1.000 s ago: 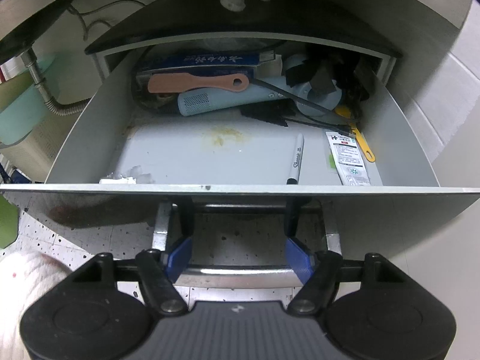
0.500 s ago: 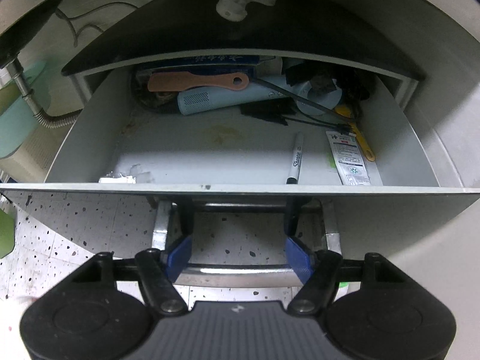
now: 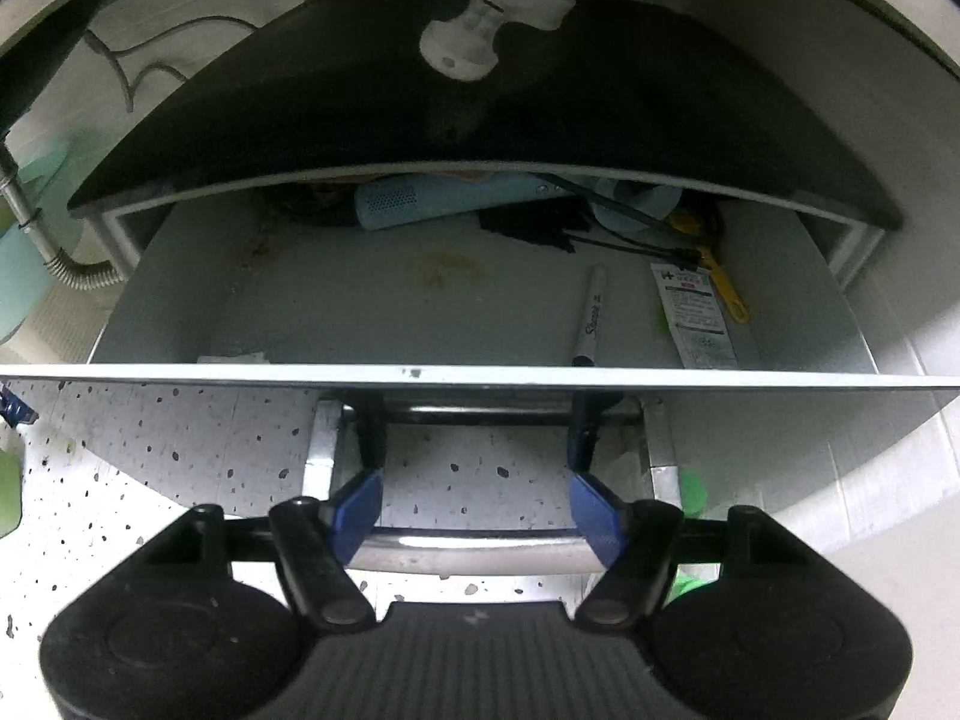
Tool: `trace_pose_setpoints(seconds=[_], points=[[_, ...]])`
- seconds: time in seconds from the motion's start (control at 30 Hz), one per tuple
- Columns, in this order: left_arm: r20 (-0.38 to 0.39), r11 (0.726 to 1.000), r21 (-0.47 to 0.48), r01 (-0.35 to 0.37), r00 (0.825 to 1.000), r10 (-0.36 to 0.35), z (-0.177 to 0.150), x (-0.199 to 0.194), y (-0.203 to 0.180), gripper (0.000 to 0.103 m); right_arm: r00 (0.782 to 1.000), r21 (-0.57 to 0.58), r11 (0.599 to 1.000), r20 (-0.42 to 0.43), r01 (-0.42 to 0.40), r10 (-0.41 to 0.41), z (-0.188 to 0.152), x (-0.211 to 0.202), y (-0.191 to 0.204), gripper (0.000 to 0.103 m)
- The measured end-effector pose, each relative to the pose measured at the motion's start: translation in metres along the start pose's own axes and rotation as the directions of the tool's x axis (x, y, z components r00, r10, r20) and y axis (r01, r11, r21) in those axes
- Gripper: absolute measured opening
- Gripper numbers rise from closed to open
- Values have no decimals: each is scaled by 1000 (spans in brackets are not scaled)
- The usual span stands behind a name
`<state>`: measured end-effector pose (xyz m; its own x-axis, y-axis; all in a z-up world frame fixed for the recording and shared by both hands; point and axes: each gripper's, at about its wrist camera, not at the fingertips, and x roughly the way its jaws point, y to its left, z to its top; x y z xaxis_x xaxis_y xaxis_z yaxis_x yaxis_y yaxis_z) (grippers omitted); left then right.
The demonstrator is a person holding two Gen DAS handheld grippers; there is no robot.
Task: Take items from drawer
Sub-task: 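Push the black drawer closed by its handle with the right tool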
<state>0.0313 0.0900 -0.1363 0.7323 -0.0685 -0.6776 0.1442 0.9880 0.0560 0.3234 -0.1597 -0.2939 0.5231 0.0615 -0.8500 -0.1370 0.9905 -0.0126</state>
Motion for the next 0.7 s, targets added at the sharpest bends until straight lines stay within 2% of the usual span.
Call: trace_pose_setpoints(seconds=[0.5, 0.6, 0.7], points=[[-30, 1000, 8, 0, 1000, 0, 9, 7, -2, 100, 1000, 1, 1000, 5, -4, 4, 33, 18, -4, 70], [-38, 1000, 5, -1, 999, 2, 10, 9, -2, 100, 1000, 0, 1000, 9, -8, 8, 16, 15, -7, 70], [-54, 1000, -22, 22, 998, -23, 12, 12, 1, 100, 1000, -1, 1000, 11, -8, 8, 20, 18, -8, 70]])
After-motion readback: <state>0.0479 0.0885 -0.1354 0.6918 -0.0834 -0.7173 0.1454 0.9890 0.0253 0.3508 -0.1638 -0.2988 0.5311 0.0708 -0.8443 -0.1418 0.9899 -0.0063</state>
